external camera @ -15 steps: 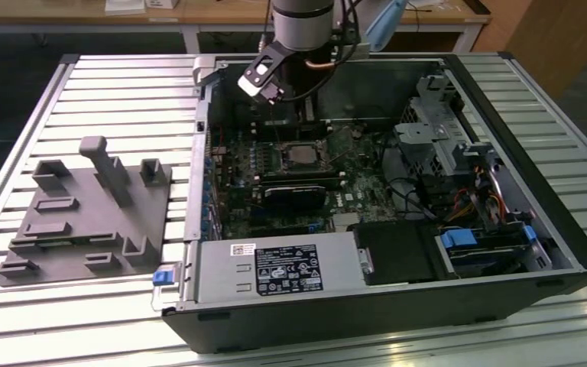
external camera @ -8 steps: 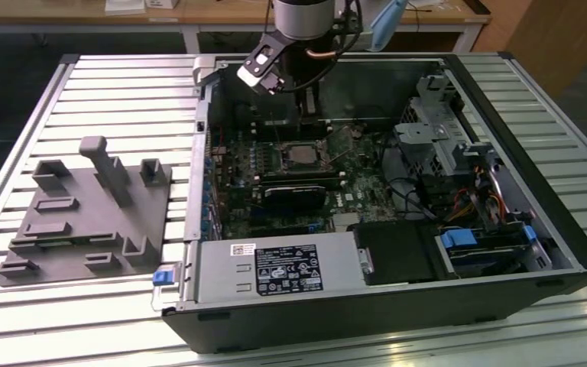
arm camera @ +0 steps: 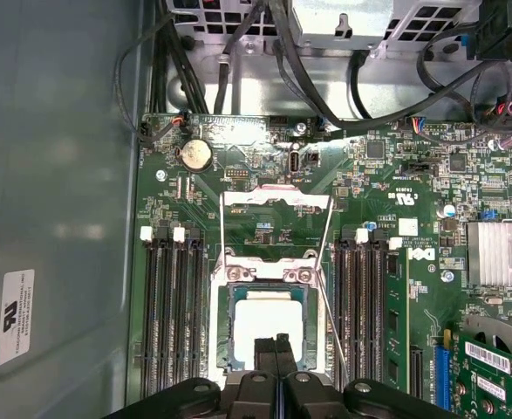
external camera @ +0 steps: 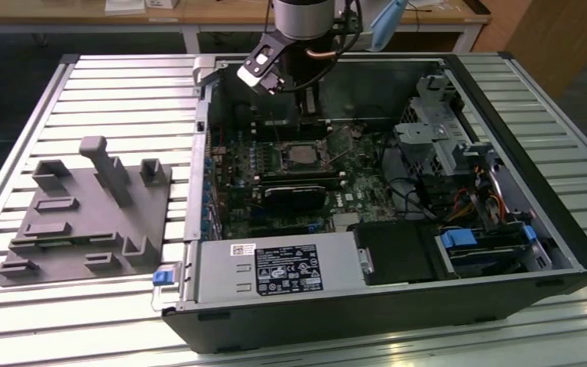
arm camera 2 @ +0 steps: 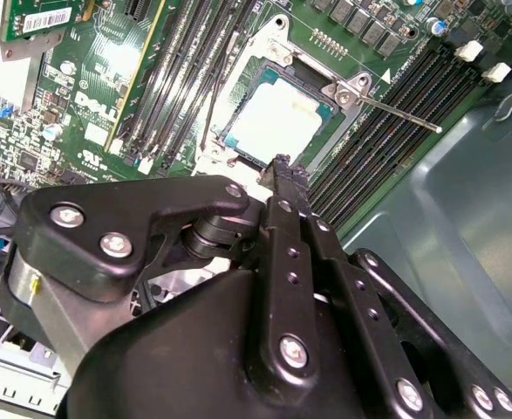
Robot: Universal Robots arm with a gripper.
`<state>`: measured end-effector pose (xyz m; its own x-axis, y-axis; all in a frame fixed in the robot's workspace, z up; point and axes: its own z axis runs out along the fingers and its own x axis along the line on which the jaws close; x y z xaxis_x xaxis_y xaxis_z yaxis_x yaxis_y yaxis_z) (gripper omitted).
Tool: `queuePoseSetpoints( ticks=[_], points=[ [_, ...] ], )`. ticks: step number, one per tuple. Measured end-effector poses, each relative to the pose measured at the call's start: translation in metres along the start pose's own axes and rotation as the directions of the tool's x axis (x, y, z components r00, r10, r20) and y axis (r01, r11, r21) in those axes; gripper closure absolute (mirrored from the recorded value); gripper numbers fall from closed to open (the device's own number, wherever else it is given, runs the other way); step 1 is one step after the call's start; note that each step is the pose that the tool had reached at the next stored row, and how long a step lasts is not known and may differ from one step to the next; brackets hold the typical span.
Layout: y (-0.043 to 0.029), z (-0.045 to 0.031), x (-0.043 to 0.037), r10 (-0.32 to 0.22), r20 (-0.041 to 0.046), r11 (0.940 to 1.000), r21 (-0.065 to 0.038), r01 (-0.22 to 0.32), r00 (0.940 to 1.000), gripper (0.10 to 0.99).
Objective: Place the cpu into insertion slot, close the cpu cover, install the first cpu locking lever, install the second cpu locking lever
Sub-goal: 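Close the cpu cover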
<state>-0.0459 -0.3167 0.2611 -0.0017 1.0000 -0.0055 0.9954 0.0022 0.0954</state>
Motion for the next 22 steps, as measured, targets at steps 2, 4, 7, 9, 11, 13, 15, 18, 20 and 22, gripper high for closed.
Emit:
queuePoseSetpoints(
  ticks=[2,4,7,9,11,13,15,18,20,22],
  points=[
    [0.0,0.0,0.0,0.0,-0.0001,1.0,0.0,0.0,1.0,0.98],
    [0.0,0.0,0.0,0.0,0.0,1.0,0.0,0.0,1.0,0.98],
    [0.0022,0.0001,0.0,0.0,0.0003,1.0,0.0,0.0,1.0,0.98],
    [0.0059,0.0006,0.0,0.0,0.0,1.0,0.001,0.0,1.0,0.98],
    [0.0112,0.0011,0.0,0.0,0.0001,1.0,0.002,0.0,1.0,0.98],
    [0.018,0.0017,0.0,0.0,0.0,1.0,0.004,0.0,1.0,0.98],
    [0.0255,0.0024,0.0,0.0,0.0,1.0,0.005,0.0,1.0,0.98],
    [0.038,0.0036,-0.0001,0.0,0.0,1.0,0.008,0.0,1.0,0.98],
    [0.0454,0.0043,-0.0001,0.0,-0.0001,0.9999,0.01,0.0,1.0,0.98],
    [0.0525,0.005,-0.0001,0.0,-0.0001,0.9999,0.012,0.0,1.0,0.98]
  ],
)
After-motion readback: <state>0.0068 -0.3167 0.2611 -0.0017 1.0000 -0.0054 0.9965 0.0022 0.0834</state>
